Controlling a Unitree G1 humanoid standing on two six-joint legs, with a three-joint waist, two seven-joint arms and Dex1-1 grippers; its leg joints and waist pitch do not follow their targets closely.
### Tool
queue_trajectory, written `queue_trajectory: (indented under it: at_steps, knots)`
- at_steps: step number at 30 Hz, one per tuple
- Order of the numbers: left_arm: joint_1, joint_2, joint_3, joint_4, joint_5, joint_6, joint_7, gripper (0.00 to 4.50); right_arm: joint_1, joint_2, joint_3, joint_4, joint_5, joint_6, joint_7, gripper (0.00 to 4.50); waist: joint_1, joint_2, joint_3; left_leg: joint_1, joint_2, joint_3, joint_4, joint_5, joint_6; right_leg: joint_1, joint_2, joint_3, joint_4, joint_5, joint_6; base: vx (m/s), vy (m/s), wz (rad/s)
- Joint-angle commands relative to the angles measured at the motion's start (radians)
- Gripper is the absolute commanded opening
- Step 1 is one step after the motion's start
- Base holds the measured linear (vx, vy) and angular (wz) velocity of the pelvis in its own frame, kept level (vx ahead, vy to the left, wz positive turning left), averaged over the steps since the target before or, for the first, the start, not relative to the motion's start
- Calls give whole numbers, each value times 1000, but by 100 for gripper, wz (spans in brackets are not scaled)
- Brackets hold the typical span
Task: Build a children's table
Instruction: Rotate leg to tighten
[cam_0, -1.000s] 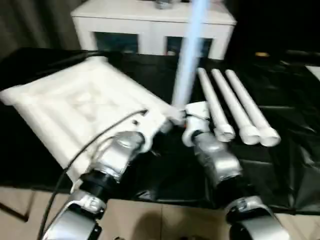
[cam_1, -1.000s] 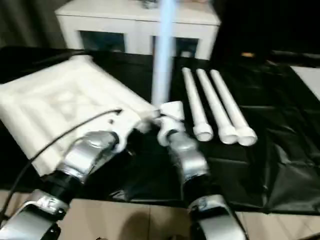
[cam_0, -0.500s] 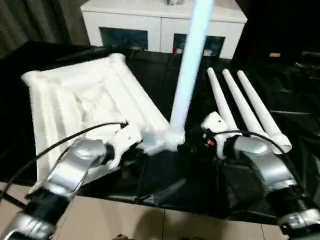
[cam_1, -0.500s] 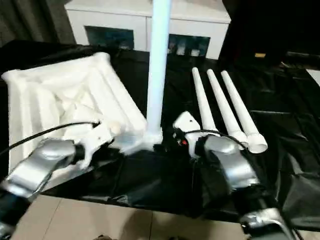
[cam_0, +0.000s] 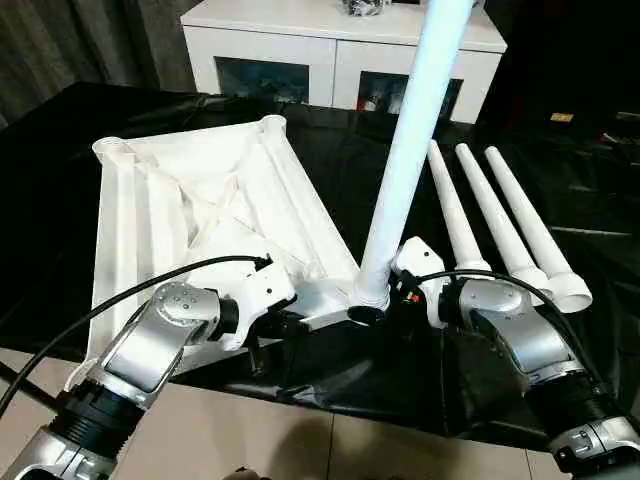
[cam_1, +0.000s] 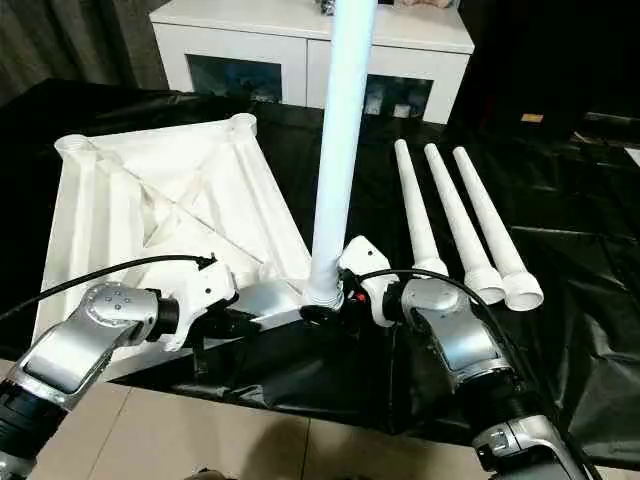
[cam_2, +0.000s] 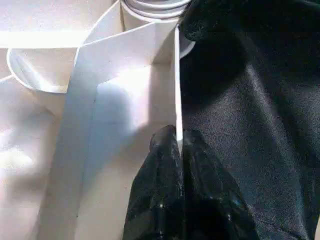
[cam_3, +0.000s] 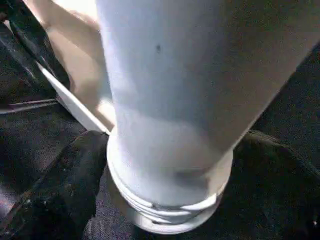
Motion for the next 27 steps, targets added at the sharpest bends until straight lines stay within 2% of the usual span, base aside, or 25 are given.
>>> queue_trajectory:
  at_steps: [1, 9, 14, 16, 24, 25, 27]
  knots:
    - [-5, 1, -11, -35, -10, -11, -20, 0, -22, 10, -16, 9, 18, -1, 2, 406, -4, -2, -64, 18, 67, -35, -80, -216, 16, 42, -70, 62, -59, -266, -207, 0, 0, 0]
    - [2, 4, -13, -41, -15, -9, -31, 0, -12, 14, -30, 4, 46, 2, 28, 350, -4, -2, -62, 19, 68, -37, -81, -249, 8, 39, -70, 62, -65, -327, -192, 0, 0, 0]
    - [4, 7, -14, -41, -15, -9, -33, 0, 0, 13, -31, -7, 62, 3, 52, 292, -3, -1, -62, 19, 68, -36, -81, -236, 10, 39, -68, 61, -61, -300, -198, 0, 0, 0]
    - [4, 10, -15, -41, -16, -8, -36, 0, 3, 11, -33, -9, 69, 6, 58, 285, -3, 2, -63, 18, 68, -36, -80, -234, 10, 40, -68, 62, -60, -292, -201, 0, 0, 0]
    - [2, 9, -17, -40, -15, -6, -38, 0, 4, 10, -32, 8, 64, 9, 54, 274, -4, 0, -64, 18, 67, -36, -80, -230, 10, 41, -68, 61, -58, -279, -208, 0, 0, 0]
    - [0, 4, -18, -36, -12, -3, -31, 0, 2, 15, -29, 17, 54, 13, 38, 274, -3, 0, -63, 18, 68, -36, -80, -229, 10, 41, -69, 62, -59, -280, -209, 0, 0, 0]
    - [-16, -32, -22, -4, 12, 14, 21, 0, -10, 68, -40, 77, 6, 24, -110, 273, -7, 1, -61, 16, 67, -36, -81, -233, 1, 38, -69, 62, -61, -296, -207, 0, 0, 0]
